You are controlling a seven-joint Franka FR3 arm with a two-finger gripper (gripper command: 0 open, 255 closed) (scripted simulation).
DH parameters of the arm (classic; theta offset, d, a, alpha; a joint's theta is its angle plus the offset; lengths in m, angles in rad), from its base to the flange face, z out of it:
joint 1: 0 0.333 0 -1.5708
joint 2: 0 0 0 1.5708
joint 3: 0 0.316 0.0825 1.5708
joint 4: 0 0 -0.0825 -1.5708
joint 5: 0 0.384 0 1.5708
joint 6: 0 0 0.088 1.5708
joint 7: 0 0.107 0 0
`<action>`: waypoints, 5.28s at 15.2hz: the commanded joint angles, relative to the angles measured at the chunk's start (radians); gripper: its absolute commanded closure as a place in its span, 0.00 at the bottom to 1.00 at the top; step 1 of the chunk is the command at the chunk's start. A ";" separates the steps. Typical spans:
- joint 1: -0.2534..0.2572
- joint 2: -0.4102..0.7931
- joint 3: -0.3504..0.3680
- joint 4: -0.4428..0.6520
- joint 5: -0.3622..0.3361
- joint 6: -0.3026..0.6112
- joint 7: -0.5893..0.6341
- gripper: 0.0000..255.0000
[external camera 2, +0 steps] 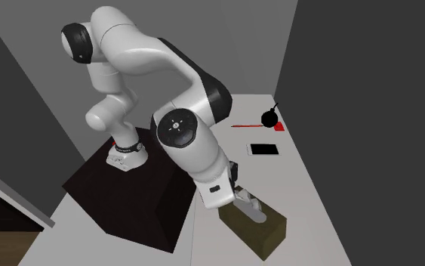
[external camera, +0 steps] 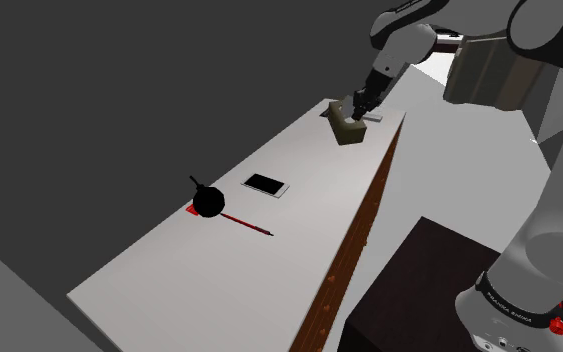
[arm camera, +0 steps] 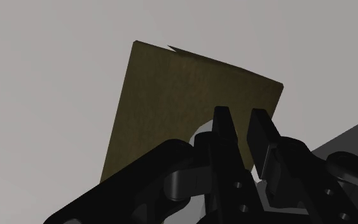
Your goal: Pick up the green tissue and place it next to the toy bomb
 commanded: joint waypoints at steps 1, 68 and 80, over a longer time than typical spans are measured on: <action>0.000 -0.007 -0.002 0.016 -0.009 -0.020 0.012 1.00; 0.377 -0.334 0.489 -0.009 -0.311 0.033 1.021 1.00; 0.495 -0.144 0.638 0.203 -0.424 0.061 1.321 1.00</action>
